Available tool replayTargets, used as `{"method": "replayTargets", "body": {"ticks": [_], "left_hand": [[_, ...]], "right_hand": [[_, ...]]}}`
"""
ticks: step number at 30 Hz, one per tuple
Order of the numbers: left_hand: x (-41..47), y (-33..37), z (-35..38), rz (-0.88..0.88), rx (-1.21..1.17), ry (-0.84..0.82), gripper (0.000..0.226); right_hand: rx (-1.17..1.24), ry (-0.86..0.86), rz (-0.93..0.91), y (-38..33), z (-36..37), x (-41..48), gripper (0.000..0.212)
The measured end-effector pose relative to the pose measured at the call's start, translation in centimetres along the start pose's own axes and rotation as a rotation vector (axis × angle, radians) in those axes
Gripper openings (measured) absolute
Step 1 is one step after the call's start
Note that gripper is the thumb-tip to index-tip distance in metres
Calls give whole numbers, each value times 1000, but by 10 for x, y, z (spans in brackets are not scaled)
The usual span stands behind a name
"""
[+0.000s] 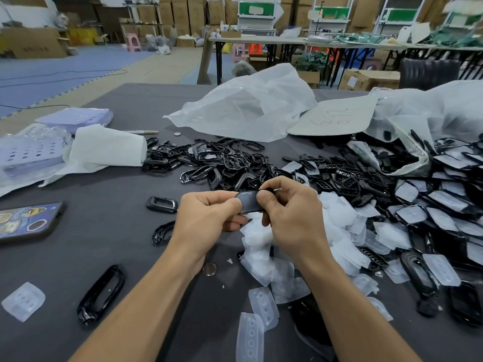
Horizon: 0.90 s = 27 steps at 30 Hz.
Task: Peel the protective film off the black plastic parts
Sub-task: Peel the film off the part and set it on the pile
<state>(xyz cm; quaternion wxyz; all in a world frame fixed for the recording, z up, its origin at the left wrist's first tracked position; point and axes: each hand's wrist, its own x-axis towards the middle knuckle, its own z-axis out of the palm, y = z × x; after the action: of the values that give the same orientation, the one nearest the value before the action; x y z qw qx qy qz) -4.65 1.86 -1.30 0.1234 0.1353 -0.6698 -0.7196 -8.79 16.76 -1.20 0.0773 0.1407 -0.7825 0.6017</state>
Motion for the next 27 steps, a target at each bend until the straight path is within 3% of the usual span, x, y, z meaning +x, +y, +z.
{"method": "replayTargets", "body": {"ticks": [11,19,22,27], "left_hand": [[2,-3,1,52,-4,83,26],[3,-4,1,89,65,30,29],[4,-5,0,89,69,59,21],[4,-6,2,103,100,107,31]], "right_hand": [[-43,-51,-24,-3,4,-2,18],[36,-66,51,-3,0,1,21],[80,-73,88,-3,0,2,22],[133,-97,84,-2,2,2,19]]}}
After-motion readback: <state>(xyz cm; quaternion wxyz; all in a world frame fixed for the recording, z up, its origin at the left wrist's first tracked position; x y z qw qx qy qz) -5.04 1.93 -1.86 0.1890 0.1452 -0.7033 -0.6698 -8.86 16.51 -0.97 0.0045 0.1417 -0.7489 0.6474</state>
